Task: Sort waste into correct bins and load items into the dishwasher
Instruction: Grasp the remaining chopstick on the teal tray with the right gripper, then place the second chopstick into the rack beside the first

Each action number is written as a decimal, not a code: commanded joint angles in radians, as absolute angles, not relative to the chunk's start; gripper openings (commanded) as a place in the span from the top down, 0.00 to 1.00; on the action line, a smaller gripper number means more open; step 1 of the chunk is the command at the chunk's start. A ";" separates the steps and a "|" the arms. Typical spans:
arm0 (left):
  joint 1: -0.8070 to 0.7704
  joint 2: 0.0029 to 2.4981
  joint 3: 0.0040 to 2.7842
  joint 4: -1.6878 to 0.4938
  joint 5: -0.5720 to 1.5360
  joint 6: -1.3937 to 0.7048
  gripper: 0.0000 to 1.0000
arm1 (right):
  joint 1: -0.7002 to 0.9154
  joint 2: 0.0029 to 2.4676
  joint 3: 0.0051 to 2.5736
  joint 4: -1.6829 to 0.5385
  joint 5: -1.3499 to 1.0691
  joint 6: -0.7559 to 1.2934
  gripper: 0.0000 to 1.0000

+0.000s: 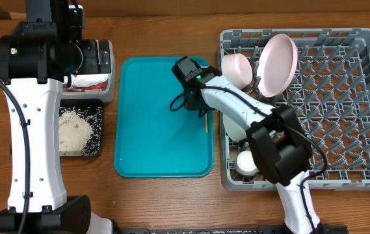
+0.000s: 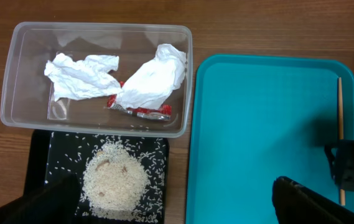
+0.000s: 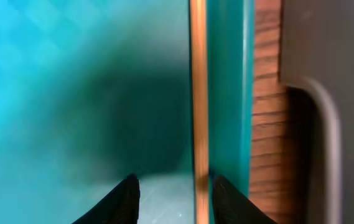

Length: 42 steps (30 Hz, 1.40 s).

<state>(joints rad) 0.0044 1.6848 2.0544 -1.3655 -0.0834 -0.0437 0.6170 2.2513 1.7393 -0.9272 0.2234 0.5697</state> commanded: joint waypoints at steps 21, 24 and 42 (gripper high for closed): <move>0.007 1.674 2.070 -1.365 -0.086 -0.022 0.00 | 0.606 2.009 2.036 -1.265 0.056 0.440 0.96; 0.007 1.674 2.070 -1.365 -0.086 -0.022 0.00 | 0.579 1.814 2.039 -1.415 0.185 0.442 0.96; 0.007 1.674 2.070 -1.365 -0.086 -0.022 0.00 | 0.302 1.545 1.495 -1.550 0.302 0.481 0.96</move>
<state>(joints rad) 0.0044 1.6848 2.0544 -1.3647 -0.0834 -0.0437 0.3359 1.5501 1.6127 -1.5993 0.2699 0.4931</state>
